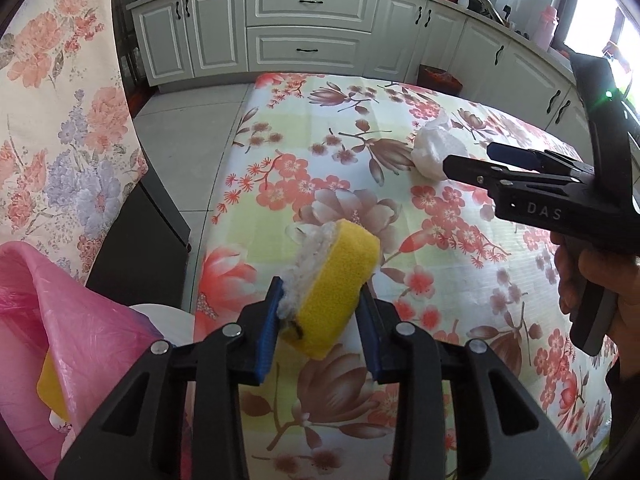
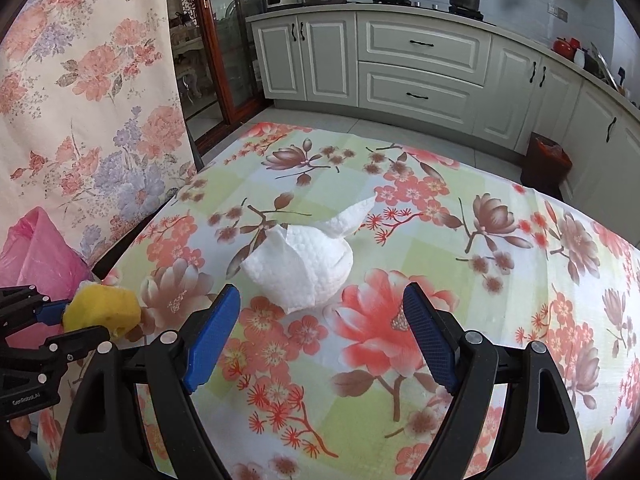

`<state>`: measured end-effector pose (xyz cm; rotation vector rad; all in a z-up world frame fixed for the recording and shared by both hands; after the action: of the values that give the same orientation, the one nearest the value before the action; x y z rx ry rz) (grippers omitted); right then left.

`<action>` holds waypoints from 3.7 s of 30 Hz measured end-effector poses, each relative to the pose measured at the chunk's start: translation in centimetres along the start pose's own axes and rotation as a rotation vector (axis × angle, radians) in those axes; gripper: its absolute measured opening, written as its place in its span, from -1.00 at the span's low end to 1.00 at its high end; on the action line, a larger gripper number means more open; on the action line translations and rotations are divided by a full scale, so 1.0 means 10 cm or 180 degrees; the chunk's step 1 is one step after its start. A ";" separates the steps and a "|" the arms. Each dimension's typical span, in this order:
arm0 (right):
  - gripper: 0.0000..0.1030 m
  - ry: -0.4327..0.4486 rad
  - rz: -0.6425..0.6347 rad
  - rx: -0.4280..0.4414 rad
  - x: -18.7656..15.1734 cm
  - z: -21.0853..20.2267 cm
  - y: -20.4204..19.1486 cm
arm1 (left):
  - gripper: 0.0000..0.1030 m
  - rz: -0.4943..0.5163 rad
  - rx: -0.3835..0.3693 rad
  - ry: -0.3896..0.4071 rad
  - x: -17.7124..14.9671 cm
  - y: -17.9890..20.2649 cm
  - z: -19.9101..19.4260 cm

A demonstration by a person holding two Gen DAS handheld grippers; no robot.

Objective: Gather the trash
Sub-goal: 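Grasp the yellow bread piece with the left gripper while the right gripper grasps the white wipe, then carry the bread and wipe over the pink bin with both grippers, then open both grippers to drop the bread and wipe into the bin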

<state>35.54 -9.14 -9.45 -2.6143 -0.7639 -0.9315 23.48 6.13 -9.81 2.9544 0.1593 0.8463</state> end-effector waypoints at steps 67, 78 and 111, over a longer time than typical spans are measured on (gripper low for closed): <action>-0.44 0.0614 -0.0210 0.0200 -0.46 -1.76 -1.41 | -0.37 -0.0643 0.0165 0.0967 -0.77 -0.89 -1.96; -0.43 0.0610 -0.0423 0.0364 -0.27 -1.72 -1.94 | -0.37 -0.0861 0.0411 0.1088 -0.87 -1.47 -2.24; 0.01 0.0360 -0.1021 0.0708 0.33 -1.03 -3.33 | -0.36 -0.1094 0.0737 0.0989 -0.77 -2.26 -2.13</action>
<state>13.84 15.52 2.75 -2.2674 -1.2049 -1.0015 3.87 28.40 2.17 2.8381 0.8042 1.2952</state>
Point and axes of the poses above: each gripper's, at about its wrist camera, not at the fingertips, and z roughly the way its jaws point, y to its right, x to its top, the point moved 3 cm from there along z, roughly the way its jaws point, and after that the axes turned 1 degree about -z, right-handed, at the moved point
